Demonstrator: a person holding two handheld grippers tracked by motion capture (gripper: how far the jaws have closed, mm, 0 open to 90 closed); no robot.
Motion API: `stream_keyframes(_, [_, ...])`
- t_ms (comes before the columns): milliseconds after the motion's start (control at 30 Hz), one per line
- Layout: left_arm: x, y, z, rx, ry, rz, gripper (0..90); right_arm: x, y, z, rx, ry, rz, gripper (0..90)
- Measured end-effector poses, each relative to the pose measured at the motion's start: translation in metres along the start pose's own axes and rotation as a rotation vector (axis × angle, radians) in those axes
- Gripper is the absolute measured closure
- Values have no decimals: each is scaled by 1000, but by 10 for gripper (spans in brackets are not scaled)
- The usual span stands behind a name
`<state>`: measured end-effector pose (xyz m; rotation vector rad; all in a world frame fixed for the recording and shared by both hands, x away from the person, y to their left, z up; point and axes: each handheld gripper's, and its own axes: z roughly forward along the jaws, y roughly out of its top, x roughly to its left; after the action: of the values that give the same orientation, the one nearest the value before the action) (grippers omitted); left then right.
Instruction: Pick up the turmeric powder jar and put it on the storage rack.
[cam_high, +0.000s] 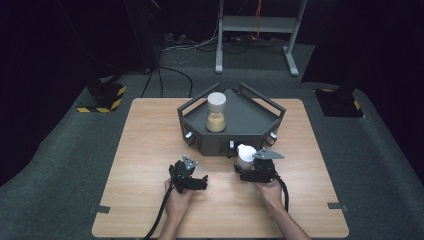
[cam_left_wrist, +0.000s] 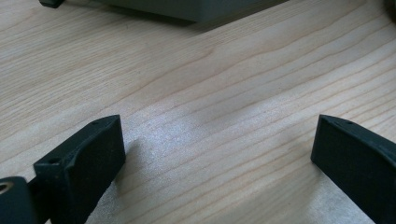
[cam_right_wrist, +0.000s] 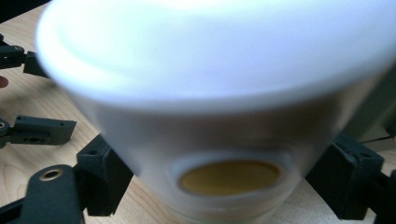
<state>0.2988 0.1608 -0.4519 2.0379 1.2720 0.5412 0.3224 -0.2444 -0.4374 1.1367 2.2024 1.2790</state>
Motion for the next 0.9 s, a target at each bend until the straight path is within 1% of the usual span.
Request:
stream_keyframes(500, [0,0,0,0,1,1,28,12,-3,4,-16,-42,-26,273])
stream_keyframes(900, [0,0,0,0,0,0,28,15,-4,4,-22,-59,-46,292])
